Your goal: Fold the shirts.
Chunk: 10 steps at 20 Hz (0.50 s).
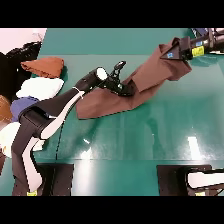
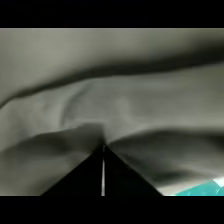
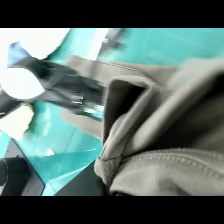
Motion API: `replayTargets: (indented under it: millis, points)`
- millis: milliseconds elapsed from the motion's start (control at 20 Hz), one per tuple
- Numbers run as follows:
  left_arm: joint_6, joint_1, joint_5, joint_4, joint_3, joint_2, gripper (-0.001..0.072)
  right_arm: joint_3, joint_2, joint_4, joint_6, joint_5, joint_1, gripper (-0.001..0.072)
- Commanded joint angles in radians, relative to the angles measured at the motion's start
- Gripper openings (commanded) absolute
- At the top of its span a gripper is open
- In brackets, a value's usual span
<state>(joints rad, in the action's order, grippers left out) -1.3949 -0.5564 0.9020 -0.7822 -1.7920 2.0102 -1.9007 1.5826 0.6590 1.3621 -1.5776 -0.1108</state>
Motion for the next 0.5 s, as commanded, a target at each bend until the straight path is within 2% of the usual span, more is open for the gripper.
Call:
replayTargets:
  millis: [0,200,450]
  points:
    - [-0.011,0.002,0.021,-0.016,-0.007,0.004,0.0022,-0.061,-0.007,-0.003,0.028,0.009,-0.084,0.0014]
    - [-0.01,0.055,0.104,-0.062,-0.013,-0.051,0.0021,-0.061,-0.005,0.0,0.023,0.048,-0.128,0.0014]
    - [-0.011,0.173,0.328,-0.305,-0.011,-0.204,0.0021,-0.061,0.005,0.042,-0.002,0.064,-0.188,0.0015]
